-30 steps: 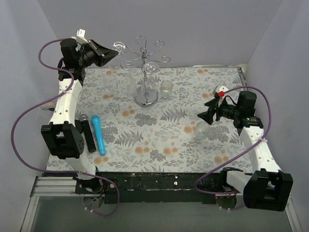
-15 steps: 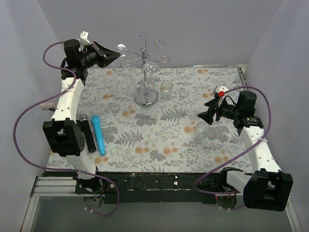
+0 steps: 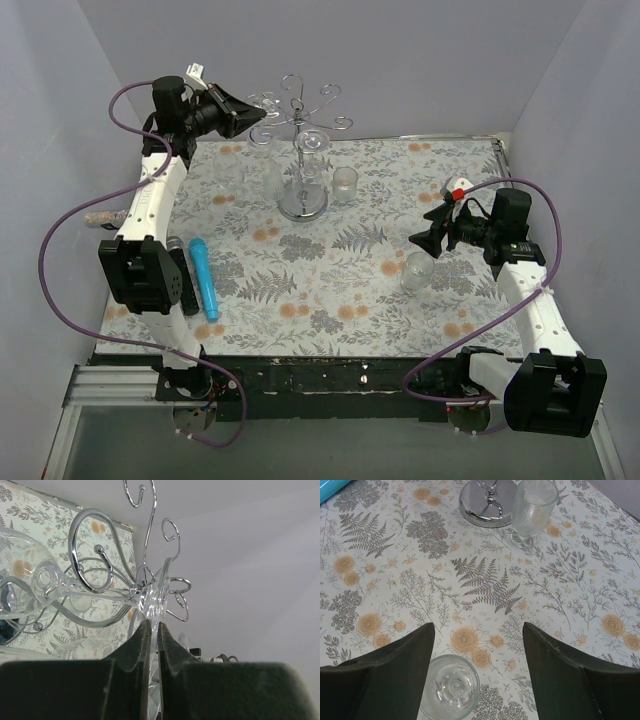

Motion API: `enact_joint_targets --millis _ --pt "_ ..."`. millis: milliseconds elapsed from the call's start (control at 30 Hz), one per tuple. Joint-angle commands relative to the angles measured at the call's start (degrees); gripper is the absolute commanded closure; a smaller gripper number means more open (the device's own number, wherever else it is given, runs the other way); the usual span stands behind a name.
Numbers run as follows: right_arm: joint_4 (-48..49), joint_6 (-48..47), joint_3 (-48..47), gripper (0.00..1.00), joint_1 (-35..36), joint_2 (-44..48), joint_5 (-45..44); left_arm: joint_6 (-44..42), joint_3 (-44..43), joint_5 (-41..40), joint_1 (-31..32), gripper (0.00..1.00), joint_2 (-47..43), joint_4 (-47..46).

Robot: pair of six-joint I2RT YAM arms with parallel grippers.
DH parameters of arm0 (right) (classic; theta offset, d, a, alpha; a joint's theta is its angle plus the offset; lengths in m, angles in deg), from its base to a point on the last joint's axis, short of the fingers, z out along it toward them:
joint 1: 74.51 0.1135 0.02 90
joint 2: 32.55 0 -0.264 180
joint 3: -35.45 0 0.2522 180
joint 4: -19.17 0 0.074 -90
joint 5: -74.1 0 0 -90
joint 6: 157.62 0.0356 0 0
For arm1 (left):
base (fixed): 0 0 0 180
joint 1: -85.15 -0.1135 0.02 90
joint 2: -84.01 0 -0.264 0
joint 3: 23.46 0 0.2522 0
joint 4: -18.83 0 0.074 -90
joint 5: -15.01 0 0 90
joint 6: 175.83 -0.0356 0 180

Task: Place the wine glass upside down on the wine glass rack
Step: Turn the wine glass upside down at the wine rack.

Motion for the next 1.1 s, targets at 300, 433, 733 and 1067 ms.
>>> enact_joint_targets --millis 300,433,733,1067 --pt "1.55 -0.46 0.19 0.21 -0.18 1.11 0.99 2.41 -8.38 -2.57 -0.09 1.0 1.41 0.06" --pt "1.47 -0.55 0.19 0.21 -0.18 1.11 0.99 3.29 -10.23 -3.27 -0.09 1.0 2.82 0.24" --pt "1.55 -0.55 0.19 0.21 -0.18 1.29 1.17 3.03 -13.66 -5.82 -0.26 1.0 5.19 1.82" --pt "1.47 -0.38 0.19 0.21 -0.18 1.29 1.34 3.47 -13.05 -6.62 -1.85 1.0 3.88 1.65"
